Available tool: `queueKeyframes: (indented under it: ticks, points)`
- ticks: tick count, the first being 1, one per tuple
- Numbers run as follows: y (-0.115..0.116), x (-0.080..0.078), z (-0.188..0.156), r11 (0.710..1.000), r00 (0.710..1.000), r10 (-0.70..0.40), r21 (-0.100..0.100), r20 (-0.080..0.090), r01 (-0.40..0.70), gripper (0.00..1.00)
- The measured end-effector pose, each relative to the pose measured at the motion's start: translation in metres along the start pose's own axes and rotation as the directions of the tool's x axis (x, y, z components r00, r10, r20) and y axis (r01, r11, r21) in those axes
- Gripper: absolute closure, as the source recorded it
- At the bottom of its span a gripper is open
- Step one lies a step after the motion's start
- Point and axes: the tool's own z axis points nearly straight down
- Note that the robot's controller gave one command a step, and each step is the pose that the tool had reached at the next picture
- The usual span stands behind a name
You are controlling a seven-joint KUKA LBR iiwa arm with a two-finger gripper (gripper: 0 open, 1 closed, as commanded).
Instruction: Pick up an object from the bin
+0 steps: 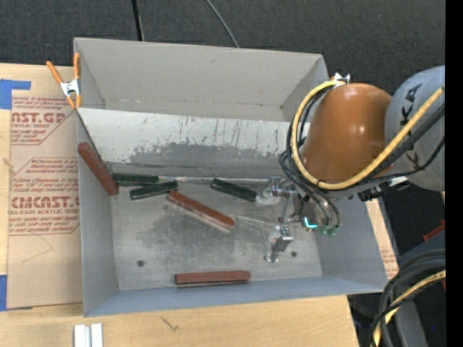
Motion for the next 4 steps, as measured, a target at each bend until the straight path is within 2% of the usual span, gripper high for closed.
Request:
queueKeyframes:
  ticks: [1,2,3,4]
  points:
    - [0.000,-0.002,-0.003,1.000,1.000,0.000,0.000,0.008,0.000,0.00]
    - [0.035,-0.062,0.075,1.000,1.000,-0.017,-0.001,0.016,0.017,0.00]
    - [0.100,-0.060,0.049,0.999,0.998,0.054,-0.003,0.010,-0.054,0.00]
    - [0.099,-0.088,0.104,0.997,0.997,0.081,-0.003,0.011,-0.081,0.00]
